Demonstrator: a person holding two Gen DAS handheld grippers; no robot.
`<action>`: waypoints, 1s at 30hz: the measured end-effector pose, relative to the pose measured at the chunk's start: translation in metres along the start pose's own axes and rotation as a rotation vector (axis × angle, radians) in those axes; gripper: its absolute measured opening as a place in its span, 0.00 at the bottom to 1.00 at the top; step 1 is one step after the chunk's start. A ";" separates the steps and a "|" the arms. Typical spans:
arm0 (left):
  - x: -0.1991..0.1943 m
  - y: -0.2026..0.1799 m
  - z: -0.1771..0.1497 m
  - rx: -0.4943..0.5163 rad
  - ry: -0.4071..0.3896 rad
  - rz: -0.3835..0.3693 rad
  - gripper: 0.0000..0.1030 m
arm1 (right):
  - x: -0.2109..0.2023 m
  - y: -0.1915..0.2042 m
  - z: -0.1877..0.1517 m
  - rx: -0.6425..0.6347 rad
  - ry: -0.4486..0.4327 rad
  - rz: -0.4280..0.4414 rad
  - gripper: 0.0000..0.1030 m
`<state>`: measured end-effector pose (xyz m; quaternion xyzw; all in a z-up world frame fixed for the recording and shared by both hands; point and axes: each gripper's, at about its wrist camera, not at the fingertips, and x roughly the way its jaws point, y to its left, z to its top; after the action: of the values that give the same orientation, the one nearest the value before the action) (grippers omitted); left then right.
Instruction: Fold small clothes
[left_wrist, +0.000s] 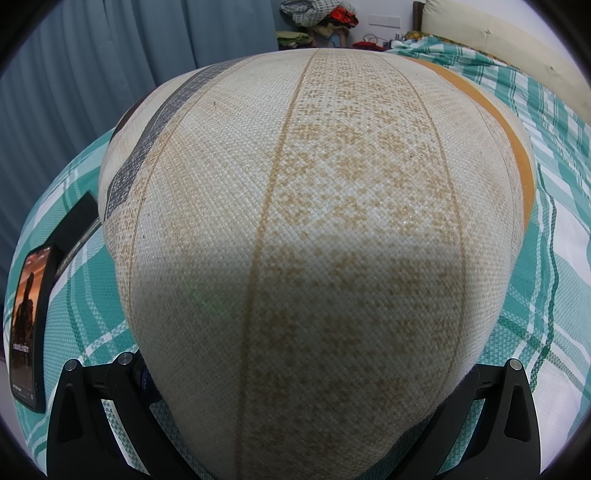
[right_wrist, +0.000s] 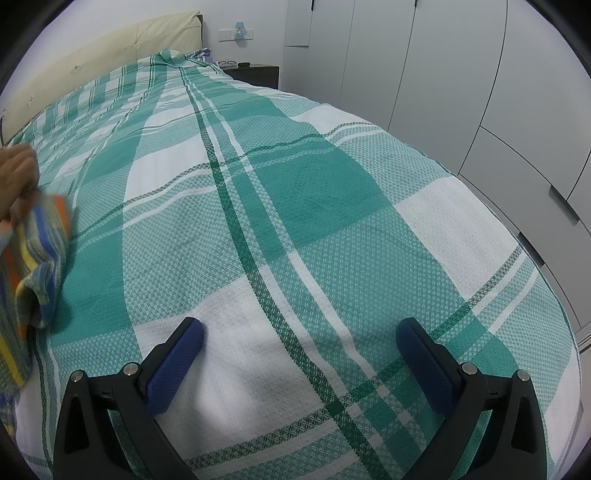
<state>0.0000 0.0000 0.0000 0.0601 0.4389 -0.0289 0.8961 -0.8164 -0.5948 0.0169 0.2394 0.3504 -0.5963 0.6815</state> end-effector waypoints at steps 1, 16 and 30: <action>0.000 0.000 0.000 0.000 0.000 0.000 1.00 | 0.000 0.000 0.000 0.000 0.000 0.000 1.00; 0.000 0.000 0.000 0.000 0.000 0.000 1.00 | 0.000 0.000 0.000 0.000 0.000 0.000 1.00; 0.002 0.002 -0.001 -0.001 0.000 -0.003 1.00 | 0.000 -0.002 -0.005 -0.001 0.000 -0.001 1.00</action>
<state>0.0003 0.0025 -0.0021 0.0591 0.4390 -0.0302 0.8960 -0.8191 -0.5918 0.0139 0.2390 0.3506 -0.5966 0.6812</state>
